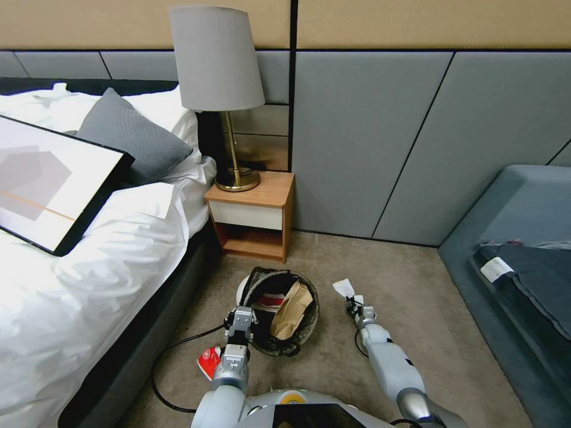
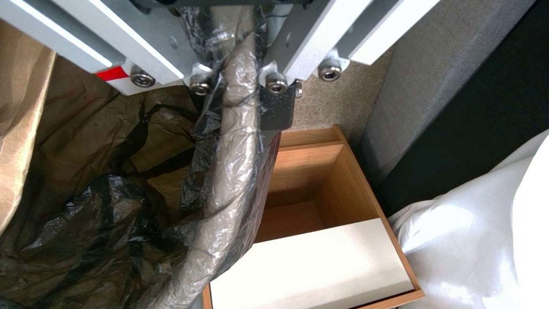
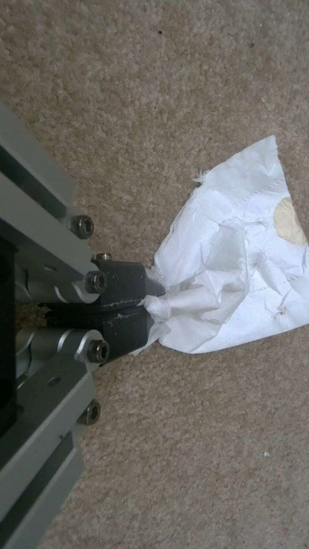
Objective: Pick up the trash bin, then pick up the garbage from the floor and place it into the trash bin.
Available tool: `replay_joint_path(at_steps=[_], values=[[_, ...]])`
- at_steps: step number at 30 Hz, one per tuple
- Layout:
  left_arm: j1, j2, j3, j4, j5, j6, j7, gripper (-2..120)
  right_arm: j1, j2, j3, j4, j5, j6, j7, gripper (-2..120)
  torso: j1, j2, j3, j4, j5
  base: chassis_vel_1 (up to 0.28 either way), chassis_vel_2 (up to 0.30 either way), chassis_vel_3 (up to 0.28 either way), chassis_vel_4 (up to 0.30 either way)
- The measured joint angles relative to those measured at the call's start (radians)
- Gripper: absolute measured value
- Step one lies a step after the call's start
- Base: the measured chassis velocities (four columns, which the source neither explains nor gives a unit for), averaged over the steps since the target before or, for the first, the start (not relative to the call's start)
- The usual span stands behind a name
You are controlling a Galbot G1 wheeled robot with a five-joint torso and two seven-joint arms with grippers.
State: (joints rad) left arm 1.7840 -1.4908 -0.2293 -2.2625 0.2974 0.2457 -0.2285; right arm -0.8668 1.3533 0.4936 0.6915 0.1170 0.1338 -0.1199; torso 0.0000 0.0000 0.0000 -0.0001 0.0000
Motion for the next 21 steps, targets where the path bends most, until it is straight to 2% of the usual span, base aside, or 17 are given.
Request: replay_joint_path(at_steps=[14,21], values=[[-0.005,0.0,0.003,0.004,0.0,0.0,0.0,0,-0.045,0.0,0.0,0.11,-0.001,0.0,0.007,0,0.0,0.0,0.0,0.0002,0.0,0.0,0.0,0.0,0.0],[-0.009,0.0,0.004,0.005,-0.001,0.0,0.0,0,-0.13,-0.004,0.0,0.28,0.001,0.02,0.029,0,0.0,0.0,0.0,0.0002,0.0001,0.0,0.0,0.0,0.0]])
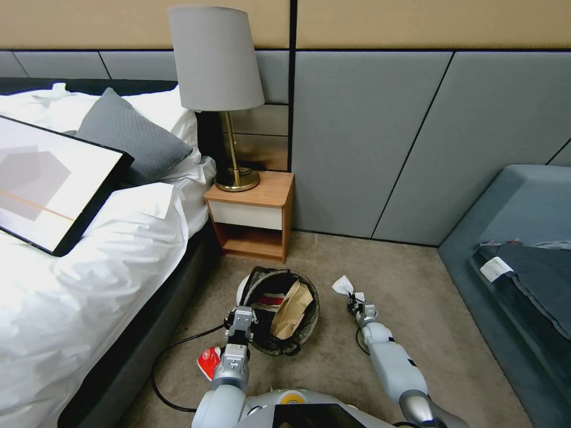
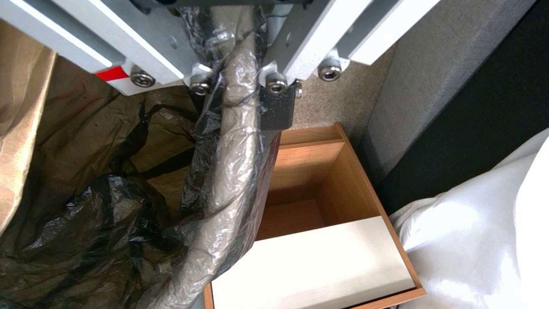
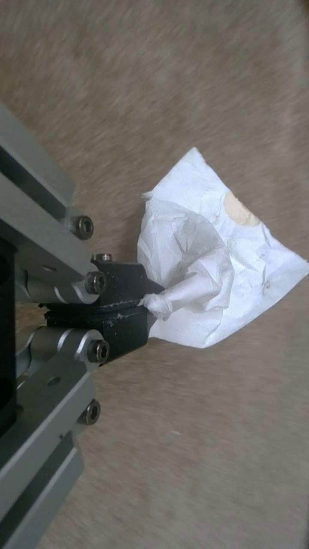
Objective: Pick up the trash bin, then pick up the garbage from the floor and place it into the trash bin.
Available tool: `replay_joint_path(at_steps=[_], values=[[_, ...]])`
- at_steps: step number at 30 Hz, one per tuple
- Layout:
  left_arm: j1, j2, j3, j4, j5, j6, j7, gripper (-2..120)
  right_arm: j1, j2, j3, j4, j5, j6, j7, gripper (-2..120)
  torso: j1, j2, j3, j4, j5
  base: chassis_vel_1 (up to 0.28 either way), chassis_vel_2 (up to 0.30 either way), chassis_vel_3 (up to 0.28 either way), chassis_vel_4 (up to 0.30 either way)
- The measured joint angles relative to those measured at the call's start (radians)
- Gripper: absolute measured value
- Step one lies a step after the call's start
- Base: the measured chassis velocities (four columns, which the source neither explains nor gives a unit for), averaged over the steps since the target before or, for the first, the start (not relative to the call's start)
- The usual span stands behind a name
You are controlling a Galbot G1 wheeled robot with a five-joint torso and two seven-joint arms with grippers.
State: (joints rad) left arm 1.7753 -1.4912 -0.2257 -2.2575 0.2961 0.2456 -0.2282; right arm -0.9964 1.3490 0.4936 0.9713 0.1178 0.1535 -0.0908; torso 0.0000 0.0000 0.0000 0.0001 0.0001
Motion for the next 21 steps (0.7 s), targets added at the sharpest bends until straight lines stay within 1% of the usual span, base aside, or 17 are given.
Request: replay_joint_path(at_steps=[1,2,3,4,6,7,8,10,11,12,13,15,16,17,20,21], values=[[-0.001,0.0,0.0,0.001,0.0,0.0,0.0,0,-0.024,-0.002,0.0,0.042,0.002,0.005,0.003,0,0.0,0.0,0.0,0.0001,0.0,0.0,0.0,0.0,0.0],[-0.001,0.0,0.0,0.002,-0.001,0.0,0.0,0,-0.051,-0.004,0.0,0.098,0.006,0.011,0.004,0,0.0,0.0,0.0,-0.0004,0.0,0.0,0.0,0.0,0.0],[-0.001,0.0,0.0,0.002,-0.001,0.0,0.0,0,-0.051,-0.004,0.0,0.098,0.006,0.011,0.004,0,0.0,0.0,0.0,-0.0004,0.0,0.0,0.0,0.0,0.0],[-0.002,0.001,0.001,0.004,-0.001,0.0,0.0,0,-0.087,-0.005,0.002,0.187,0.009,0.034,0.006,0,0.0,0.0,0.0,-0.0003,-0.0001,0.0,0.0,0.0,0.0],[-0.003,0.002,0.002,0.006,-0.002,0.0,0.0,0,-0.137,-0.004,0.009,0.3,0.001,0.073,0.006,0,0.0,0.0,0.0,0.0,-0.0005,0.0,0.0,0.0,0.0],[-0.003,0.002,0.003,0.007,-0.002,0.0,0.0,0,-0.162,-0.004,0.011,0.354,0.0,0.09,0.005,0,0.0,0.0,0.0,0.0001,0.0,0.0,0.0,0.0,0.0],[-0.003,0.002,0.003,0.007,-0.002,0.0,0.0,0,-0.162,-0.004,0.011,0.354,0.0,0.09,0.005,0,0.0,0.0,0.0,0.0001,0.0,0.0,0.0,0.0,0.0],[-0.004,0.004,0.004,0.008,-0.003,0.0,0.0,0,-0.219,-0.004,0.016,0.458,0.006,0.125,-0.018,0,0.0,0.0,0.0,-0.0001,-0.0003,0.0,0.0,0.0,0.0],[-0.004,0.004,0.004,0.008,-0.003,0.0,0.0,0,-0.239,-0.004,0.019,0.49,0.011,0.144,-0.035,0,0.0,0.0,0.0,-0.0003,-0.0001,0.0,0.0,0.0,0.0],[-0.004,0.004,0.004,0.008,-0.003,0.0,0.0,0,-0.239,-0.004,0.019,0.49,0.011,0.144,-0.035,0,0.0,0.0,0.0,-0.0003,-0.0001,0.0,0.0,0.0,0.0],[-0.004,0.006,0.004,0.008,-0.004,0.0,0.0,0,-0.268,-0.005,0.026,0.549,0.019,0.188,-0.076,0,0.0,0.0,0.0,-0.0004,0.0002,0.0,0.0,0.0,0.0],[-0.005,0.007,0.004,0.008,-0.005,0.0,0.0,0,-0.306,-0.01,0.038,0.644,0.04,0.252,-0.146,0,0.0,0.0,0.0,0.0,-0.0006,0.0,0.0,0.0,0.0],[-0.005,0.007,0.004,0.008,-0.006,0.0,0.0,0,-0.329,-0.013,0.042,0.698,0.06,0.286,-0.189,0,0.0,0.0,0.0,0.0001,-0.0001,0.0,0.0,0.0,0.0],[-0.005,0.007,0.004,0.008,-0.006,0.0,0.0,0,-0.329,-0.013,0.042,0.698,0.06,0.286,-0.189,0,0.0,0.0,0.0,0.0001,-0.0001,0.0,0.0,0.0,0.0],[-0.007,0.008,0.004,0.009,-0.007,0.0,0.0,0,-0.382,-0.025,0.045,0.822,0.101,0.344,-0.295,0,0.0,0.0,0.0,0.0,-0.0004,0.0,0.0,0.0,0.0],[-0.007,0.008,0.004,0.009,-0.007,0.0,0.0,0,-0.382,-0.025,0.045,0.822,0.101,0.344,-0.295,0,0.0,0.0,0.0,0.0,-0.0004,0.0,0.0,0.0,0.0]])
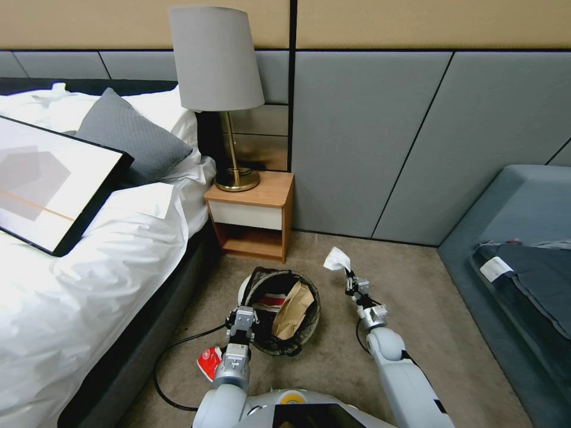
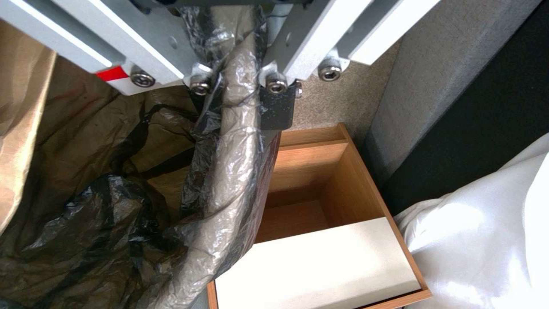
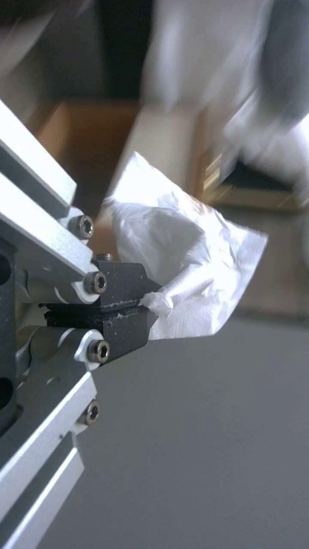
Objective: Pick up the trash bin, then pick up the garbage from the floor and place it into the trash bin.
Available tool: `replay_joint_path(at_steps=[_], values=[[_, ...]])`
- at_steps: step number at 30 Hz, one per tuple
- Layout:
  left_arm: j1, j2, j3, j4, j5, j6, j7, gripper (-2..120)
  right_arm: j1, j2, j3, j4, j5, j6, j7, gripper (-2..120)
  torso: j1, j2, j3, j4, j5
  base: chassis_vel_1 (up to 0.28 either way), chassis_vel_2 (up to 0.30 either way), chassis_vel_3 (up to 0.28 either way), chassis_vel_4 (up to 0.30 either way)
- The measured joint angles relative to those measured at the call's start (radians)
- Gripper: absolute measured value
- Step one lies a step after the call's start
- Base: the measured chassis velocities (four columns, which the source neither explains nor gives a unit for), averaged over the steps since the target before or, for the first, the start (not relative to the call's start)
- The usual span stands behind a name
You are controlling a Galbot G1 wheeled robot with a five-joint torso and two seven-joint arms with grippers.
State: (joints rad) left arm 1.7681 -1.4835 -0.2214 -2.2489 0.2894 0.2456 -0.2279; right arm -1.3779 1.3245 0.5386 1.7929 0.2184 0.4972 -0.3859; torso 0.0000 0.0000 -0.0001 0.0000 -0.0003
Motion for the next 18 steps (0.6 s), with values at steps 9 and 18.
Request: replay_joint_path(at_steps=[9,18], values=[[-0.002,0.002,0.0,-0.002,-0.002,0.0,0.0,0,-0.132,-0.05,-0.062,0.129,-0.042,0.063,-0.125,0,0.0,0.0,0.0,0.0,0.0002,0.0,0.0,0.0,0.0],[-0.004,0.002,0.004,-0.003,-0.003,0.0,0.001,0,-0.196,-0.069,-0.1,0.094,-0.107,0.102,-0.145,0,0.0,0.0,0.0,-0.0001,0.0003,0.0,0.0,0.0,0.0]])
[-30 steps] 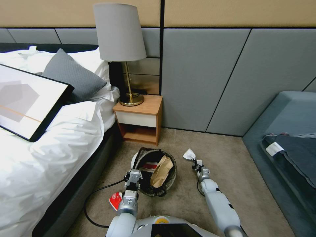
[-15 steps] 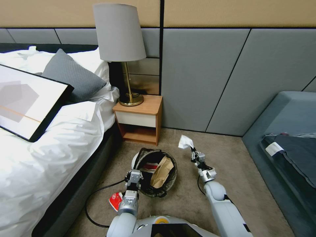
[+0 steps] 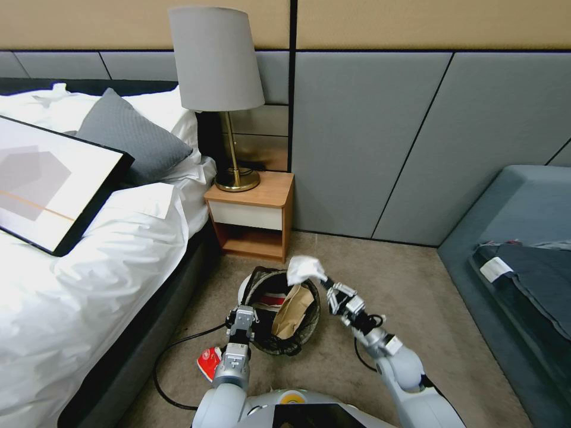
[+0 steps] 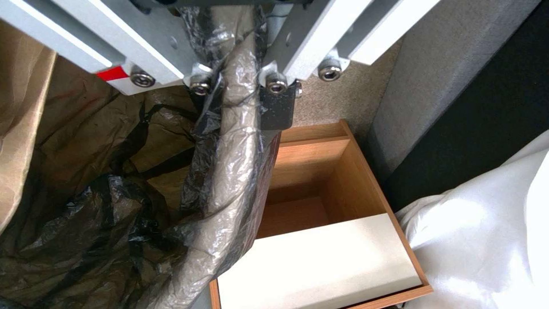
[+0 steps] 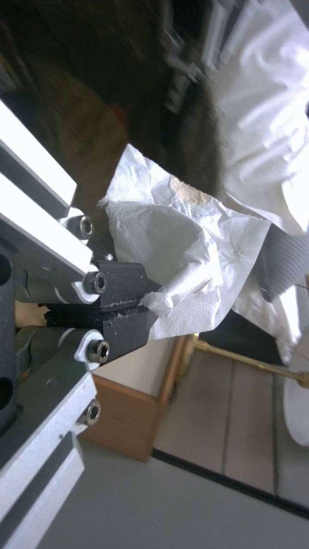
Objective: Pick up the trash bin, then pick up the garbage from the floor and place it into the trash bin.
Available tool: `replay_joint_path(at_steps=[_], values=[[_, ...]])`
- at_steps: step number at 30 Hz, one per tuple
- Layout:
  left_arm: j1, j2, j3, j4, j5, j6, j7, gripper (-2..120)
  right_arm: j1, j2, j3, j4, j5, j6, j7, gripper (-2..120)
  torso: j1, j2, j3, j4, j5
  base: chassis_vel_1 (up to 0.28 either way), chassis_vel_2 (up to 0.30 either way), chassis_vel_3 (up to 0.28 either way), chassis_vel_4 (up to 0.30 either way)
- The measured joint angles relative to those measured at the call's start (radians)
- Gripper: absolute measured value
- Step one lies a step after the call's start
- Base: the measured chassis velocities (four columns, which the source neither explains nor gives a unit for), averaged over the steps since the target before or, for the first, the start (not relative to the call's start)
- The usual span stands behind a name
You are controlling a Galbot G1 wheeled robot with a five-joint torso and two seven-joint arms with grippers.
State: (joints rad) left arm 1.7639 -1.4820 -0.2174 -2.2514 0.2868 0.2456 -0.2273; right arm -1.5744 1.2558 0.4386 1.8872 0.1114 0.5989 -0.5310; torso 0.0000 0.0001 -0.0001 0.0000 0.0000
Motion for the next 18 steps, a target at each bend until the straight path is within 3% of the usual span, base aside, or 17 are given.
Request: replay_joint_path(at_steps=[18], values=[[0.0,-0.002,0.005,-0.001,0.002,0.001,0.001,0,0.058,0.029,-0.06,-0.114,-0.035,-0.002,0.024,0,0.0,0.0,0.0,0.0,-0.0001,0.0,0.0,0.0,0.0]])
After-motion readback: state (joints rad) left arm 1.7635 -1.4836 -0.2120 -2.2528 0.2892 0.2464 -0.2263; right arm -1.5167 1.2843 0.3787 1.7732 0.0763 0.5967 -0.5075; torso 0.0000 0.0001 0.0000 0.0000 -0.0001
